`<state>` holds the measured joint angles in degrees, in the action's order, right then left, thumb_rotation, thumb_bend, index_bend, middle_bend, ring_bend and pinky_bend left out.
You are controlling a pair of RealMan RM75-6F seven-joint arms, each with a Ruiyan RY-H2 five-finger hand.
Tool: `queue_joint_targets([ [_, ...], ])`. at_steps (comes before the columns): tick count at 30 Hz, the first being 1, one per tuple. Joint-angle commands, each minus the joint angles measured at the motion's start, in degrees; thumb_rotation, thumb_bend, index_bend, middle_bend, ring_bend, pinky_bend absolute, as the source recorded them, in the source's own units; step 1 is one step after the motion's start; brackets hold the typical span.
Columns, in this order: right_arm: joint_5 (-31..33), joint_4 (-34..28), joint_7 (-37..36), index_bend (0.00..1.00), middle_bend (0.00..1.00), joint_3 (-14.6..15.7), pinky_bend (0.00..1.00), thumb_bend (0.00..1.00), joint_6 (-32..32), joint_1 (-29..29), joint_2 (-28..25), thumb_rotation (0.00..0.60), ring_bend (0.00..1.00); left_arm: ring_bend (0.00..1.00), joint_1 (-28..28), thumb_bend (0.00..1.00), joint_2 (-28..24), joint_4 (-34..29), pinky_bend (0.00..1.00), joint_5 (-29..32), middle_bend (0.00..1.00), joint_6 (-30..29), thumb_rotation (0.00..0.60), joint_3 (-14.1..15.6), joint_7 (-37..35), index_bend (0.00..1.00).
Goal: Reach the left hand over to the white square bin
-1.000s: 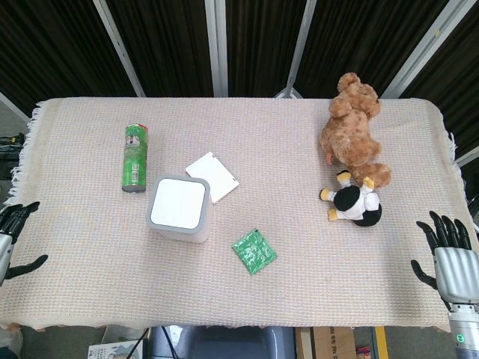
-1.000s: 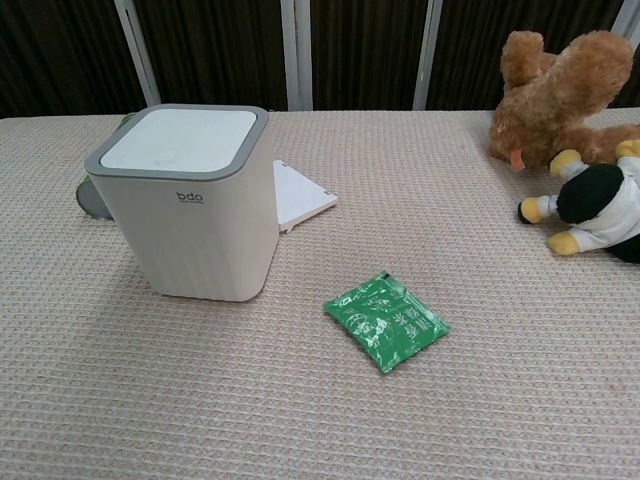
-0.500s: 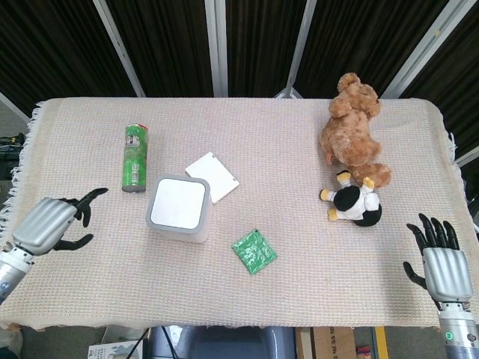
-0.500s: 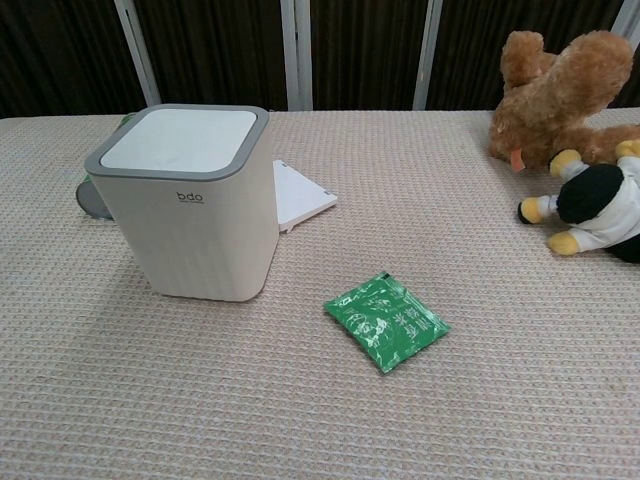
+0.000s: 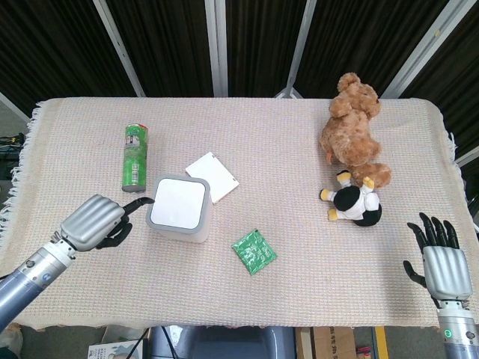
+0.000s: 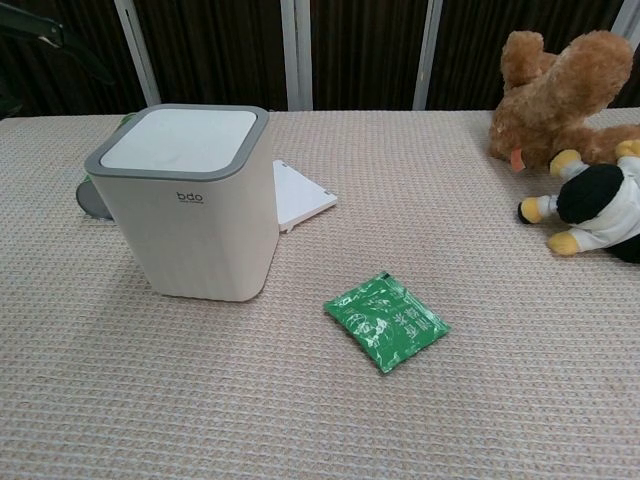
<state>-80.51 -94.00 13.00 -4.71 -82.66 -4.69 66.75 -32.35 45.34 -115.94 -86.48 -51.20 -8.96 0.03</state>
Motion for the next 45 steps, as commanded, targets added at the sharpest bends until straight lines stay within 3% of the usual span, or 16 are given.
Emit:
queue_joint_targets([
  [1,0.07,-0.03,0.01,0.19,0.07,-0.04,0.02,0.28,-0.26,0.12,0.04,0.600,0.05,0.77,-1.18,0.78,1.39,-1.36,0.74,3.00,0.86,1.20,0.600,-0.15,4.45,0.19],
  [15,0.52,0.09,-0.25,0.19,0.07,-0.26,0.03,0.28,-0.42,0.18,-0.03,0.600,0.05,0.78,-3.58,0.77,4.28,-3.04,0.74,11.85,0.87,2.98,0.600,1.15,14.32,0.25],
  [38,0.22,0.35,-1.14,0.19,0.07,-0.24,0.03,0.28,-0.85,0.37,-0.23,0.600,0.06,0.78,-7.13,0.77,4.76,-4.52,0.74,20.81,0.86,3.98,0.600,3.29,21.75,0.27],
  [41,0.22,0.38,-1.15,0.19,0.07,-0.27,0.03,0.28,-1.00,0.42,-0.23,0.600,0.06,0.75,-6.92,0.68,4.48,-5.53,0.74,20.10,0.81,2.36,0.600,2.83,21.57,0.27],
  [45,0.16,0.42,-1.24,0.19,0.07,-0.28,0.03,0.28,-1.13,0.47,-0.24,0.600,0.06,0.62,-4.41,0.46,4.15,-7.20,0.72,13.51,0.64,-3.72,0.600,1.39,17.89,0.27],
])
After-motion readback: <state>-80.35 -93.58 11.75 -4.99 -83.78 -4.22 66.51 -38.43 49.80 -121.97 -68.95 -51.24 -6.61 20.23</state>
